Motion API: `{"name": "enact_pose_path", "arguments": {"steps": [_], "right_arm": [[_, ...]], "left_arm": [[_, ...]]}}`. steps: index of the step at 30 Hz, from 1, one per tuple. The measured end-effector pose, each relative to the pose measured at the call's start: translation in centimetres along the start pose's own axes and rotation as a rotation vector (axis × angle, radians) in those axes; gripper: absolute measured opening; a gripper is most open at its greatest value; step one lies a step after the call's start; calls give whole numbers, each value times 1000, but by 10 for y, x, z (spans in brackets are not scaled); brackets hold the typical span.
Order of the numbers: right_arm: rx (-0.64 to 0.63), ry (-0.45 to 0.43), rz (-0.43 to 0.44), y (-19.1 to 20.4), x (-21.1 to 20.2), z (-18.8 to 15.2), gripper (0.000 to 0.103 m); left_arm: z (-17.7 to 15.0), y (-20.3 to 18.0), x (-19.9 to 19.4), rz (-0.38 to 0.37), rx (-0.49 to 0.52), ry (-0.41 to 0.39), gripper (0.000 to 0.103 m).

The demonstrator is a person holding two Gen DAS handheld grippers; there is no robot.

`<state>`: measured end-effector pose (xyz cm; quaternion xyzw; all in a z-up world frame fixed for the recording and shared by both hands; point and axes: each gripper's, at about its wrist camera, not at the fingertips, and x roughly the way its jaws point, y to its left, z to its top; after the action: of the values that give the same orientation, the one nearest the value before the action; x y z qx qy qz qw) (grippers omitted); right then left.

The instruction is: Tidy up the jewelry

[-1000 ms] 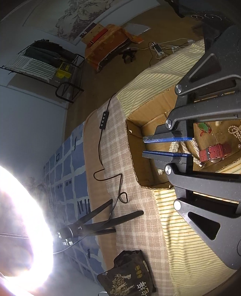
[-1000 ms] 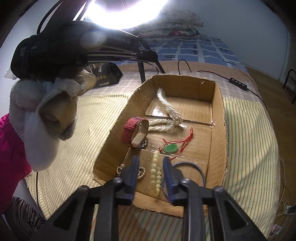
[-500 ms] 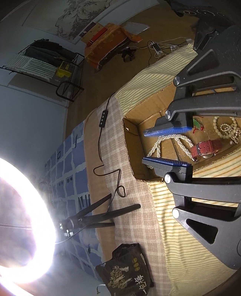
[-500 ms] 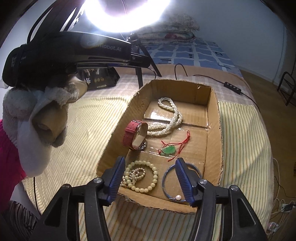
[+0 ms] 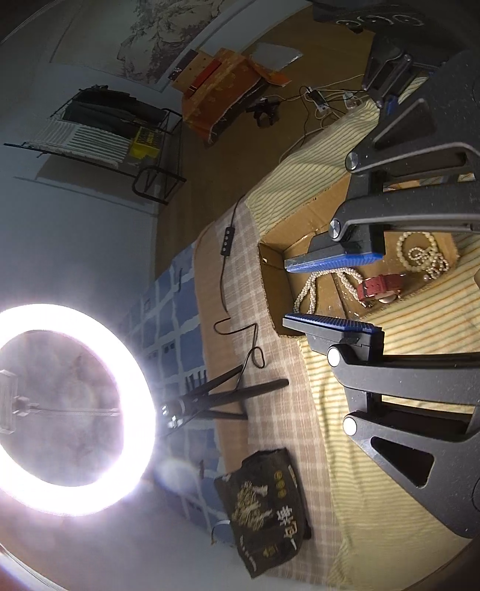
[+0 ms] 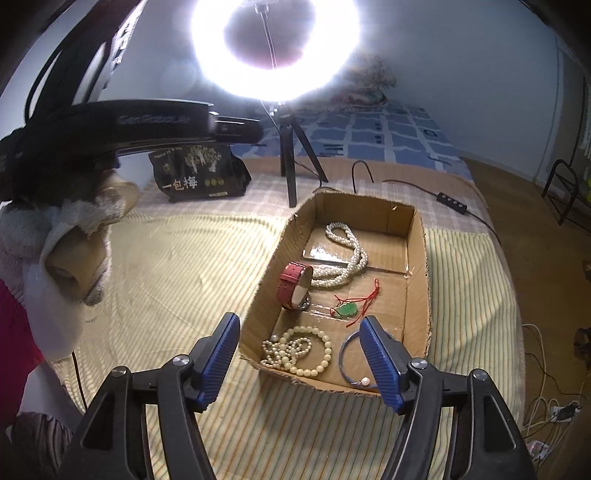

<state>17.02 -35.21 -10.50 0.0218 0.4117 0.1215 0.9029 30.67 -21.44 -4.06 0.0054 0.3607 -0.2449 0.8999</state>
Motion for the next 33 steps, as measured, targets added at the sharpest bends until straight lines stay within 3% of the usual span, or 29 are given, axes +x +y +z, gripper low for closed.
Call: {"name": "enact_pose_path", "arguments": {"steps": [16, 20, 25, 27, 33], "right_arm": [[8, -95, -44, 27, -63, -4, 80], [18, -118, -62, 30, -73, -9, 85], [43, -140, -73, 32, -84, -16, 89], [52, -150, -81, 32, -87, -19, 89], [91, -196, -139, 33, -99, -28, 103]], "left_arm": [[-19, 3, -112, 11, 6, -132, 22], [-31, 5, -133, 18, 1, -148, 36], [-48, 4, -156, 48, 22, -168, 40], [-54, 6, -163, 53, 23, -176, 54], [-75, 11, -180, 92, 31, -194, 72]]}}
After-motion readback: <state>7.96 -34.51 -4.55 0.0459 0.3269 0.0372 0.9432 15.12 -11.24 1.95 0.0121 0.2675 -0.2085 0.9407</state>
